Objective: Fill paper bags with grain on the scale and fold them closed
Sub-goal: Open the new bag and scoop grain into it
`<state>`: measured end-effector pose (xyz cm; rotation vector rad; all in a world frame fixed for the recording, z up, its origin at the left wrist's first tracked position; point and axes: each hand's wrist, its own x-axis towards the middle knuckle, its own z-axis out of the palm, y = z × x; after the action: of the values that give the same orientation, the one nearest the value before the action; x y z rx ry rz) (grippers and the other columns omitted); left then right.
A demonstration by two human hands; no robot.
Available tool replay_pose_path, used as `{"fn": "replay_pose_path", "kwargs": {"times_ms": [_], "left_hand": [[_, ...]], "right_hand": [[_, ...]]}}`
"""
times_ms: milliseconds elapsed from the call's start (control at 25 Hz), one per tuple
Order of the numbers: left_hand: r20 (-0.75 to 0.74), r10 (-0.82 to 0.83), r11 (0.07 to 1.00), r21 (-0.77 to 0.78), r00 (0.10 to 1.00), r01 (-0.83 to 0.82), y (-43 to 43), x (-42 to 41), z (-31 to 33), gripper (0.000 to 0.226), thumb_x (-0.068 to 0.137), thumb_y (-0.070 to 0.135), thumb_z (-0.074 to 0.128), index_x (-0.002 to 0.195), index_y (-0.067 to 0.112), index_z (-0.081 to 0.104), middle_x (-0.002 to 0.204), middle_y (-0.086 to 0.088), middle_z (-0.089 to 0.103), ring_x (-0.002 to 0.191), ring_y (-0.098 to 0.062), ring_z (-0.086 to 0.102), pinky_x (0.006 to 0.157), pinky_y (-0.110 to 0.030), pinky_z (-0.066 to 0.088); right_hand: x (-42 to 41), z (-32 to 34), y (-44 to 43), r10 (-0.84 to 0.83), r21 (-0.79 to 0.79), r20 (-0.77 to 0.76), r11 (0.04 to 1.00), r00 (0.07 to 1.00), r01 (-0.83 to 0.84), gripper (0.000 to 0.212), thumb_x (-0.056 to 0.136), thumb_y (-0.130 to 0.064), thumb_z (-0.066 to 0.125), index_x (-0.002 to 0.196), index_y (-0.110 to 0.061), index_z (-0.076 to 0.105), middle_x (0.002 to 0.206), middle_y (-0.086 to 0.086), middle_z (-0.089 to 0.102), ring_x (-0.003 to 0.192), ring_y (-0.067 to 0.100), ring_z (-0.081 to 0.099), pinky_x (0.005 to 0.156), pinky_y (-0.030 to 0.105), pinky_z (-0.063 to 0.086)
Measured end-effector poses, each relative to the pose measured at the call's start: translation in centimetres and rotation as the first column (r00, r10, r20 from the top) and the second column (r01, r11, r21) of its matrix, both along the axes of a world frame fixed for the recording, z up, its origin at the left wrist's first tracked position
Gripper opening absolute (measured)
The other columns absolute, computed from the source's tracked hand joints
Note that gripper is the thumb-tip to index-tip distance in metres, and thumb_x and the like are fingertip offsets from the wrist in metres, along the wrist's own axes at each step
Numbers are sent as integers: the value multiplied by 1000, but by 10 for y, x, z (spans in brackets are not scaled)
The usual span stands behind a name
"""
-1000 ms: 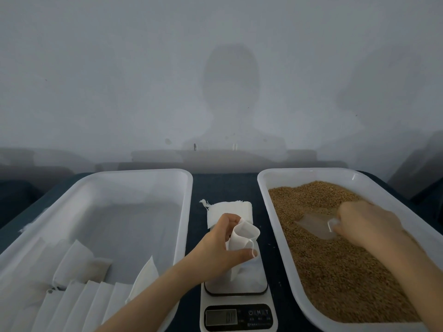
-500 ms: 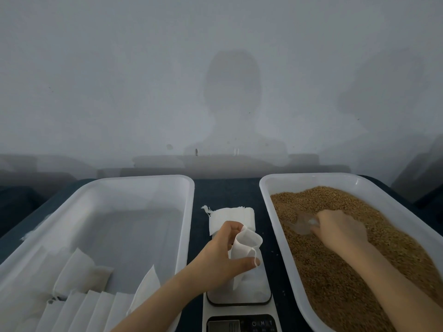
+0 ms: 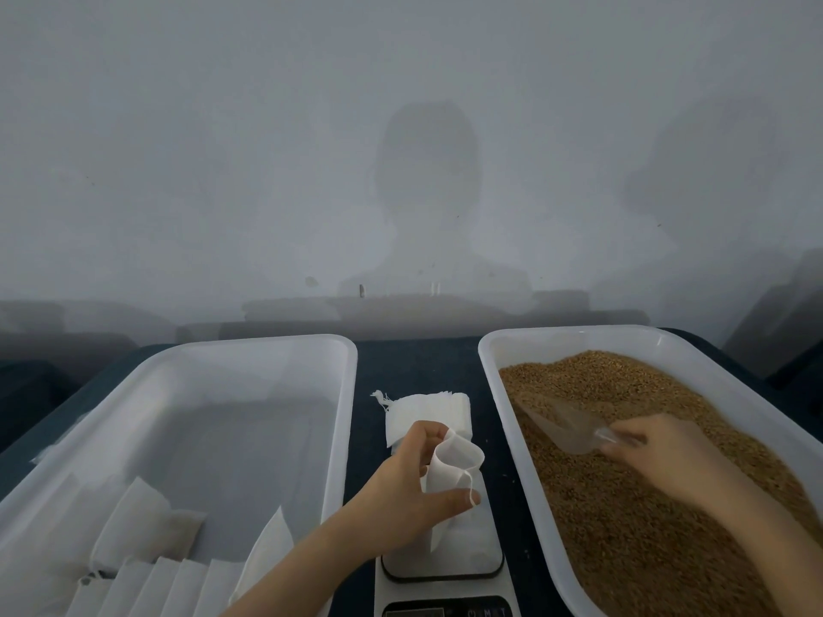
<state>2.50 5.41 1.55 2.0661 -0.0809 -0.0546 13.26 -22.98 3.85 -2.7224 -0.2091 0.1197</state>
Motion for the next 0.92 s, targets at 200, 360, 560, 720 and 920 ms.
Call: {"fn": "replay_pose_path", "kwargs": {"times_ms": [200,360,560,720,920], "left_hand": [[0,-2,1000,6,1000,2,0,-1,1,53,79,42,72,111,51,31,116,26,49,108,-3,55,88,-18,49],[6,-10,1000,10,1000,10,-1,-1,2,53,81,40,72,112,49,30,116,26,48,109,-5,54,86,-16,49],[3,-9,1000,15,1000,9,-1,-1,2,52,81,39,72,112,47,31,118,23,48,109,-8,55,86,-17,49],[-3,1,1000,-1,1000,-1,-1,-1,1,52,80,39,73,115,44,35,120,18,52,109,-9,56,94,-26,50],[-10,14,1000,15,1000,-14,0,0,0,55,80,40,73,120,42,36,120,15,54,106,-10,58,96,-30,50]], "right_hand": [[-9,3,-14,-12,50,-17,999,1000,13,25,88,-33,62,113,-32,64,60,-6,66,43,6,53,39,14,38],[-12,6,-24,-4,47,-2,999,1000,4,26,87,-32,64,112,-36,63,63,-7,68,36,2,50,40,16,41],[-19,10,-30,64,-4,-40,998,997,-64,22,85,-36,64,87,-55,55,69,-7,71,50,6,61,52,20,50],[-24,12,-33,45,22,20,999,999,-45,24,85,-34,65,87,-55,54,64,-9,69,53,8,62,54,23,50],[-29,21,-33,51,40,120,998,991,-57,28,84,-34,64,108,-48,59,78,-28,61,71,1,61,61,20,45]]}}
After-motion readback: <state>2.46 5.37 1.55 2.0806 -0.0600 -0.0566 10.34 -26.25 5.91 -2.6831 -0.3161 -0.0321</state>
